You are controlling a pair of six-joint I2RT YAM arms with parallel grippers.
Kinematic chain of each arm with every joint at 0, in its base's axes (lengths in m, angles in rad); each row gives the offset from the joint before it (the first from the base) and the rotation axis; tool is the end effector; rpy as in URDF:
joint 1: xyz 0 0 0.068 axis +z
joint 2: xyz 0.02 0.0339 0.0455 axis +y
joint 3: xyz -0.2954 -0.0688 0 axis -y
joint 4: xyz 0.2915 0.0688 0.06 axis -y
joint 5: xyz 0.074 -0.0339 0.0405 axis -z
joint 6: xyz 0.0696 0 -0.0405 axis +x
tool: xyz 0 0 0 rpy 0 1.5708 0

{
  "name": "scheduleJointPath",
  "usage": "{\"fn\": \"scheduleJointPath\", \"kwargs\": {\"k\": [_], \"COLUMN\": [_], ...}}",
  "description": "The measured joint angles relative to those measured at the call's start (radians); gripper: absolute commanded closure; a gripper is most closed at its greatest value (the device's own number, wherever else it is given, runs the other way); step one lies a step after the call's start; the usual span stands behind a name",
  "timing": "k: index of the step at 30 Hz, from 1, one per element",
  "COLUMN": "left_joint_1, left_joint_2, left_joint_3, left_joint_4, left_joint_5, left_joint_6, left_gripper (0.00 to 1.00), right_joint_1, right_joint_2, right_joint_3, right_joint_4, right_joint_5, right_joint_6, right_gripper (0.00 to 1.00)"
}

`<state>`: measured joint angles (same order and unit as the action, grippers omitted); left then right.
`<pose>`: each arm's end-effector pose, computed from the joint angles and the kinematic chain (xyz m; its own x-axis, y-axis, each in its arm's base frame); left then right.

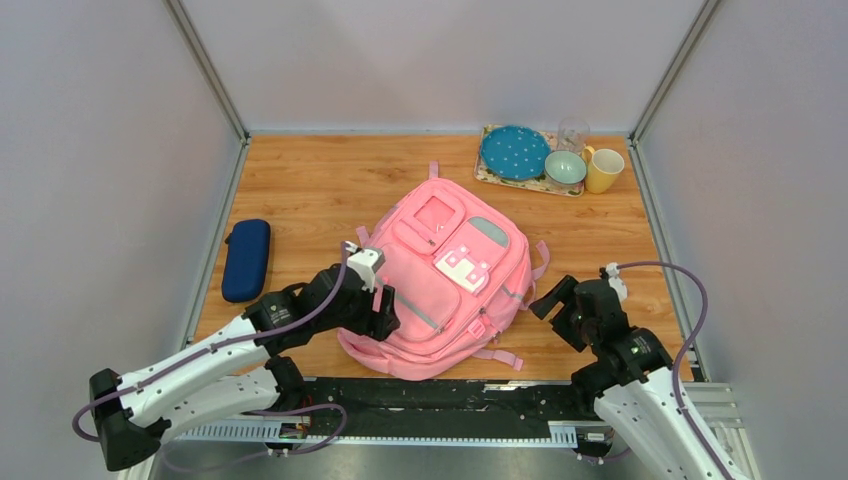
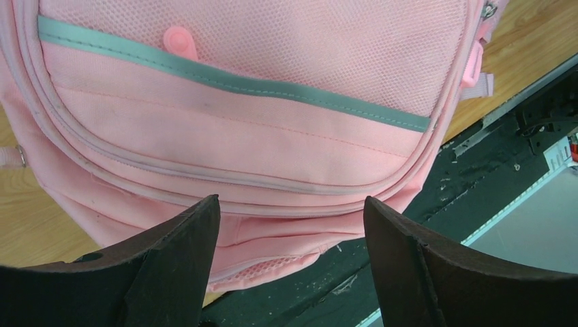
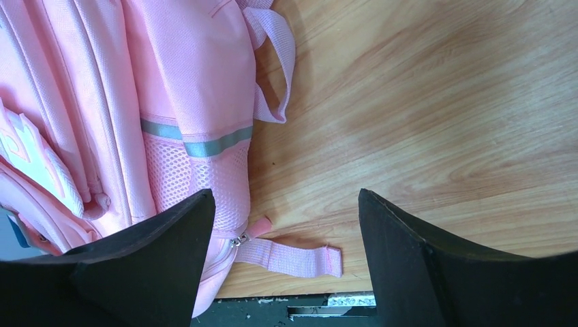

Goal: Pack the student bag
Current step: Move the student bag to the center of the board.

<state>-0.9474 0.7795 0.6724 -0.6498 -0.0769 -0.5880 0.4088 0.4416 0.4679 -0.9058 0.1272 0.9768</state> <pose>0.1272 -0.1677 0.2512 -0.7645 0.1159 -0.6341 0.4241 0.8313 -0.3594 0.1264 0.0451 0.1972 -0.6609 0.6095 -0.4378 0.4067 0.7812 0.4736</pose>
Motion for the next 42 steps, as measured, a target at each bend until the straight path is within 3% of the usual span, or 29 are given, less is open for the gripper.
{"fn": "scheduleJointPath", "kwargs": {"k": [8,13,24,32,35,39,41,42], "left_joint_1": [0.0,-0.103,-0.209,-0.28,-0.29,-0.29,-0.289,-0.29], "left_joint_2": [0.087,0.193,0.326,0.42,0.434,0.435,0.445,0.452], "left_joint_3": [0.034,0.081,0.106,0.106,0.104,0.066,0.04,0.021], "left_joint_4": [0.087,0.17,0.386,0.515,0.515,0.541,0.547,0.56], "left_joint_5": [0.074,0.08,0.103,0.106,0.109,0.127,0.154,0.171], "left_joint_6": [0.013,-0.009,-0.095,-0.177,-0.188,-0.195,-0.2,-0.205], "left_gripper": [0.16,0.16,0.18,0.18,0.18,0.19,0.2,0.2], "right_joint_1": [0.0,0.0,0.0,0.0,0.0,0.0,0.0,0.0], "right_joint_2": [-0.048,-0.04,0.027,0.142,0.21,0.273,0.284,0.286], "right_joint_3": [-0.029,-0.055,-0.133,-0.142,-0.155,-0.162,-0.168,-0.174], "right_joint_4": [0.0,0.03,0.278,0.418,0.471,0.522,0.557,0.578], "right_joint_5": [-0.002,-0.014,-0.147,-0.154,-0.154,-0.16,-0.173,-0.182], "right_joint_6": [0.017,0.013,0.04,0.074,0.091,0.106,0.111,0.118], "right_gripper": [0.2,0.2,0.2,0.2,0.33,0.58,0.64,0.76]}}
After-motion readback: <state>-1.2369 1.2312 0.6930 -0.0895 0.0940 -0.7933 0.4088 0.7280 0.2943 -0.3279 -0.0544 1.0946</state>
